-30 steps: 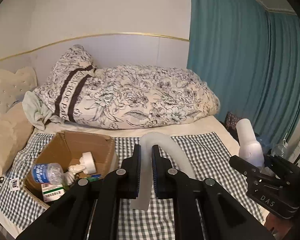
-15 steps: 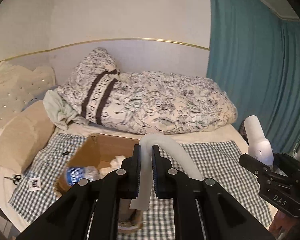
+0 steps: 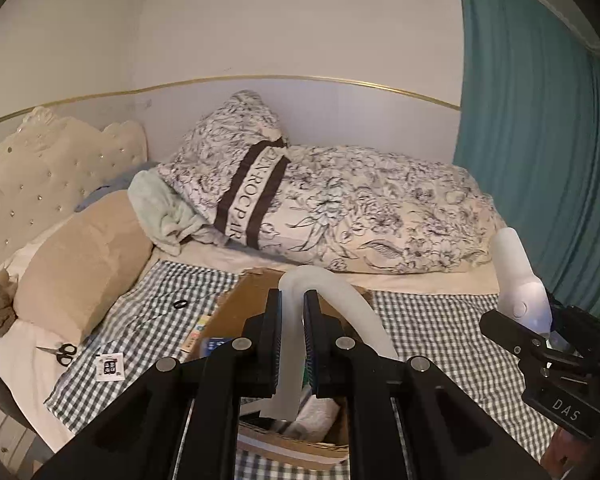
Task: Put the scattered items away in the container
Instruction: 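Lift the white tube and bottle and carry them over the box, then lower tube with left tool while right tool lowers bottle into box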
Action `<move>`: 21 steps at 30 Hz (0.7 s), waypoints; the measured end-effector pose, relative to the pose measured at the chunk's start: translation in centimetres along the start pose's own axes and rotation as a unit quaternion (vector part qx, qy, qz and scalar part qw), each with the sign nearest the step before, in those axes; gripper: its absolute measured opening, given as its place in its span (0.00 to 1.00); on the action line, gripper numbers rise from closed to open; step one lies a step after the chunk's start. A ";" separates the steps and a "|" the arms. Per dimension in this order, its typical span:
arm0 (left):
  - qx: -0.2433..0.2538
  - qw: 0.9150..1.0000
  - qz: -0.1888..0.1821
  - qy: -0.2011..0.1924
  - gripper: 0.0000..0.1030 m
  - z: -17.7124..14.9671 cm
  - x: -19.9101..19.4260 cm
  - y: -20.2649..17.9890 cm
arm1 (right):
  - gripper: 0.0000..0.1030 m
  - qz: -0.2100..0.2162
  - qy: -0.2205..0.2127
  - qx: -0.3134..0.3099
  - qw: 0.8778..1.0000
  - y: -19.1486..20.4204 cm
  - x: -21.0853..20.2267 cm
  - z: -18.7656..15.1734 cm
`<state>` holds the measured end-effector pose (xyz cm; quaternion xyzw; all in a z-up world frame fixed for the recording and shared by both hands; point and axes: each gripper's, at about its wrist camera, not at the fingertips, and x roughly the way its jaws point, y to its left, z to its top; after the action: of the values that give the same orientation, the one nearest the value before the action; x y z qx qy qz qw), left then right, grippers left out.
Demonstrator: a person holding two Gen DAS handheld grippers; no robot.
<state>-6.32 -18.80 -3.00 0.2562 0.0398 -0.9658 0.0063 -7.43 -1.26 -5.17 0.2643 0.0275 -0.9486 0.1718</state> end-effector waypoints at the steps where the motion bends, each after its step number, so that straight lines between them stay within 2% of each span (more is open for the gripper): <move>1: -0.002 1.000 0.001 0.002 0.09 0.0 0.2 0.4 | 0.51 0.003 0.002 -0.002 1.000 0.3 0.4 0.1; 11: -0.012 1.000 0.007 0.024 0.09 -0.5 3.4 3.0 | 0.51 0.020 0.023 -0.014 0.999 2.5 4.5 0.3; 21: -0.023 0.998 0.007 0.066 0.09 -2.4 8.3 4.3 | 0.51 0.030 0.062 -0.017 0.997 3.0 9.6 -0.7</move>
<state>-12.19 -22.83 -9.55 0.3195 0.0603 -0.9455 0.0160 -13.74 -6.94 -10.56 0.3202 0.0459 -0.9243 0.2026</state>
